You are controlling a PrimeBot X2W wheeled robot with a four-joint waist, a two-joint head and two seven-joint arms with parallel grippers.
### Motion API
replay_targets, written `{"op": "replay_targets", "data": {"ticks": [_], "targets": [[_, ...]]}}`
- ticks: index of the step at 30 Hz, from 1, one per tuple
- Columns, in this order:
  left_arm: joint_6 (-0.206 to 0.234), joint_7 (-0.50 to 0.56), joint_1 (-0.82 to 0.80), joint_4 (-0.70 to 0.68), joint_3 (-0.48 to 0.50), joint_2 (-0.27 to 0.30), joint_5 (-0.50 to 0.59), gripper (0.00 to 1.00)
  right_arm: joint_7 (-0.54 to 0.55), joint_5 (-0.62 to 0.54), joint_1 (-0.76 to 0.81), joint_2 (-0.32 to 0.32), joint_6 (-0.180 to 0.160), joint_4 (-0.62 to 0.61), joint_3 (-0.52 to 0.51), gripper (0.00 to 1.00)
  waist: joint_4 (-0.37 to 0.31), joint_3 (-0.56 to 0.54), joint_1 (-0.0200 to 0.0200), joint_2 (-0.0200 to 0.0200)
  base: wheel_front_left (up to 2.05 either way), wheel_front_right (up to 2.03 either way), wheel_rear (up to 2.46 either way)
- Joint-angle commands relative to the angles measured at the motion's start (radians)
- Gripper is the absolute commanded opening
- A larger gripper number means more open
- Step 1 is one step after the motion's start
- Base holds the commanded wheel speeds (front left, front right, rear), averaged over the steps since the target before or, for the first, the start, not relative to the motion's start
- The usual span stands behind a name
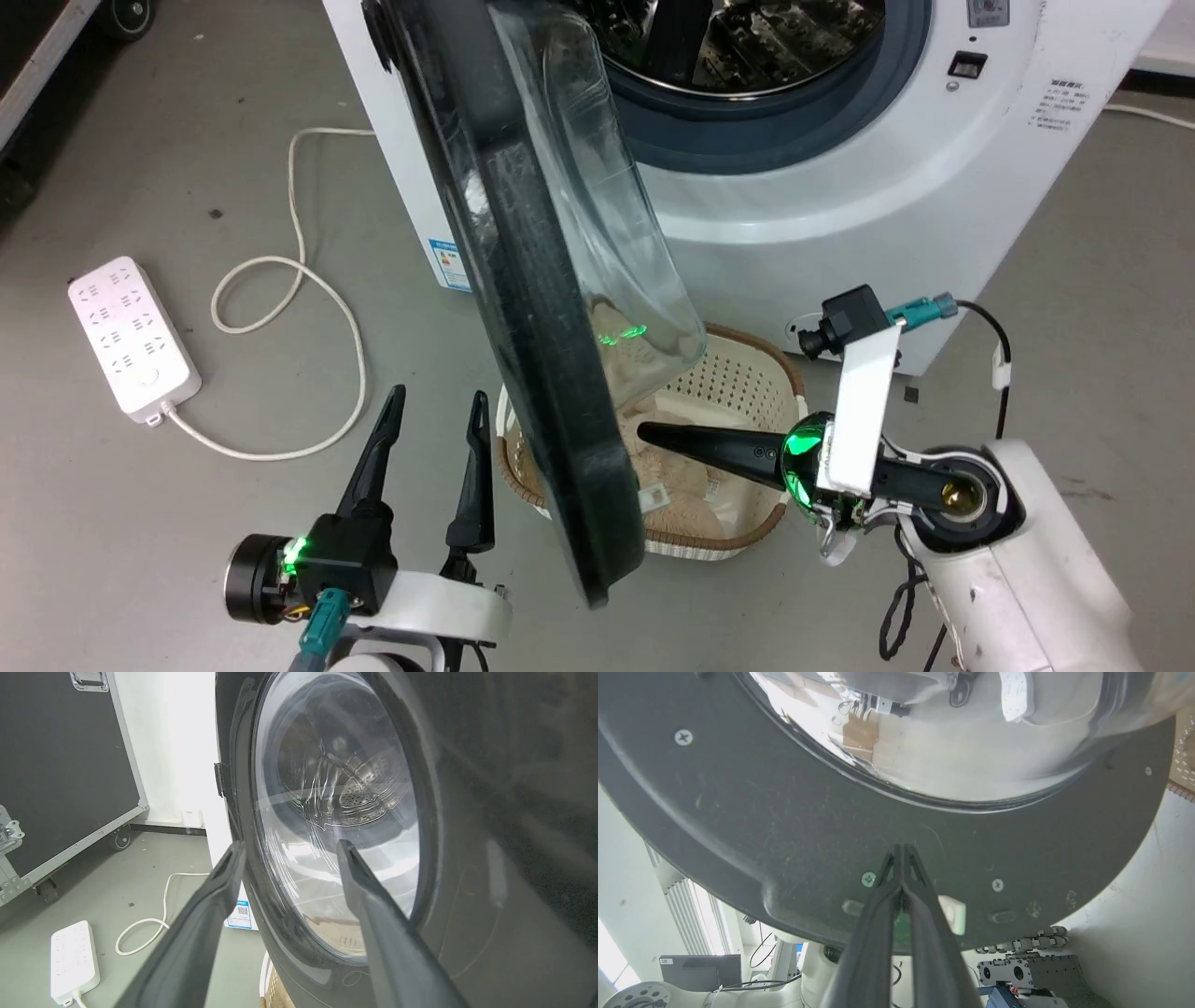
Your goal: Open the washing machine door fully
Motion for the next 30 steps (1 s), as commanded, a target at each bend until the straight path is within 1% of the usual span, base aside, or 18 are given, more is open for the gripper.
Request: {"op": "replay_targets", "data": {"ticks": [1,3,4,5,8,10,13,16,19,22,26,30], "targets": [[-0.004,-0.006,0.013,0.006,-0.003,0.001,-0.003,1.0,-0.023,0.011,0.024,0.001,0.001,-0.005,0.003,0.0,0.001,-0.009,0.0001,0.0,0.0,0.0,0.0],[-0.004,-0.006,0.018,0.013,-0.004,0.001,-0.005,1.0,-0.06,0.0,0.034,0.001,0.001,-0.007,-0.011,0.0,-0.003,-0.023,0.0001,0.0,0.0,0.0,0.0],[-0.004,-0.006,0.019,0.016,-0.003,0.001,-0.007,1.0,-0.087,-0.019,0.039,0.0,0.001,-0.011,-0.026,0.44,-0.007,-0.031,0.0001,0.0,0.0,0.0,0.0],[-0.004,-0.006,0.021,0.019,0.0,0.001,-0.009,1.0,-0.118,-0.042,0.044,-0.004,0.001,-0.02,-0.043,1.0,-0.011,-0.04,0.0001,0.0,0.0,0.0,0.0],[-0.009,-0.006,0.026,0.024,0.009,0.001,-0.017,1.0,-0.237,-0.13,0.066,-0.036,0.001,-0.078,-0.097,1.0,-0.032,-0.068,0.0001,0.0,0.0,0.0,0.0],[-0.017,-0.006,0.029,0.027,0.017,0.001,-0.023,1.0,-0.339,-0.219,0.087,-0.08,0.001,-0.142,-0.117,1.0,-0.05,-0.088,0.0001,0.0,0.0,0.0,0.0],[-0.036,-0.006,0.039,0.03,0.029,0.004,-0.036,1.0,-0.551,-0.403,0.147,-0.174,0.001,-0.258,-0.106,1.0,-0.076,-0.122,0.0001,0.0,0.0,0.0,0.0],[-0.051,-0.006,0.061,0.029,0.041,0.014,-0.039,1.0,-0.771,-0.604,0.247,-0.256,0.001,-0.33,-0.095,1.0,-0.102,-0.151,0.0001,0.0,0.0,0.0,0.0],[-0.055,-0.006,0.084,0.025,0.064,0.024,-0.044,1.0,-0.942,-0.787,0.349,-0.294,0.001,-0.377,-0.102,1.0,-0.135,-0.171,0.0001,0.0,0.0,0.0,0.0],[-0.058,-0.006,0.104,0.02,0.079,0.032,-0.046,1.0,-1.05,-0.956,0.436,-0.277,0.001,-0.403,-0.148,1.0,-0.165,-0.179,0.0001,0.0,0.0,0.0,0.0],[-0.066,-0.006,0.12,0.022,0.089,0.04,-0.048,1.0,-1.125,-1.131,0.524,-0.206,0.001,-0.433,-0.218,1.0,-0.187,-0.182,0.0001,0.0,0.0,0.0,0.0],[-0.066,-0.006,0.12,0.046,0.097,0.044,-0.053,1.0,-1.178,-1.285,0.582,-0.127,0.001,-0.47,-0.253,1.0,-0.199,-0.177,0.0001,0.0,0.0,0.0,0.0]]}}
